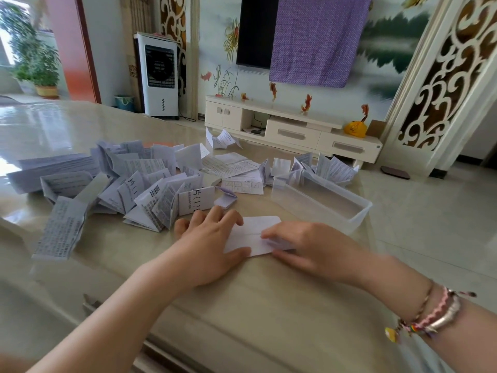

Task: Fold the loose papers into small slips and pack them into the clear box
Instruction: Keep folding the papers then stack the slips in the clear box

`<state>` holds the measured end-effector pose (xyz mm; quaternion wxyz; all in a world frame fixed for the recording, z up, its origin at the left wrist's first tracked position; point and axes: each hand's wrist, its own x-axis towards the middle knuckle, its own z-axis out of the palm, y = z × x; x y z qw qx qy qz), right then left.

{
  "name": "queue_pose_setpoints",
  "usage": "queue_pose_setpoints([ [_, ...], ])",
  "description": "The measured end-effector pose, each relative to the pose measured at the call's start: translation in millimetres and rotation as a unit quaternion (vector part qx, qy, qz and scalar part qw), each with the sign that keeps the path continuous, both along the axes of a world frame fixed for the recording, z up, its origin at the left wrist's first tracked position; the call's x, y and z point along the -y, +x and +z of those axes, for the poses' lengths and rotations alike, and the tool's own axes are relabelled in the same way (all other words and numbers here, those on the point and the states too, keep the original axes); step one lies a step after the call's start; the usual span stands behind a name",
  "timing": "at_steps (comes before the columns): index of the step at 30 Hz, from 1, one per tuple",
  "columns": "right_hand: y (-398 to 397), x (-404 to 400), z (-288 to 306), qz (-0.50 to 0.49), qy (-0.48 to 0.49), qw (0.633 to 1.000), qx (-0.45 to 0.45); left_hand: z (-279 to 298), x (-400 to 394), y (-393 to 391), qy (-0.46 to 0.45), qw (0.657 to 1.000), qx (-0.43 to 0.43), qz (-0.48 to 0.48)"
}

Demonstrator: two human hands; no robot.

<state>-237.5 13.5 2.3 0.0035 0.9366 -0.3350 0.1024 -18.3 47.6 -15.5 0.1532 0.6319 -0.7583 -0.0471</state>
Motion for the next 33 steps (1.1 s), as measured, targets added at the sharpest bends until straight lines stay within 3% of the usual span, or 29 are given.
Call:
queue_pose_setpoints([
  [3,2,2,-2,0.016,-0.041,0.999,-0.012,0,-4,1,-0.010,0.999,0.033,-0.011],
  [5,7,3,-2,-0.016,-0.026,0.999,0.037,1,-4,0,-0.034,0.999,0.030,0.001],
  [8,14,11,2,-0.084,0.044,0.985,0.141,3,3,-1,-0.051,0.997,-0.042,0.044],
  [12,31,29,4,-0.145,0.133,0.959,0.204,4,15,-3,-0.037,0.985,-0.137,0.099],
  [18,51,54,-4,-0.225,0.146,0.954,0.132,0,27,-4,-0.059,0.974,-0.156,0.154],
  [24,56,53,-14,-0.229,0.075,0.969,0.059,-3,27,-10,-0.078,0.983,-0.086,0.144],
  [33,58,53,-17,-0.246,0.065,0.967,0.014,-5,25,-15,-0.068,0.986,-0.011,0.151],
])
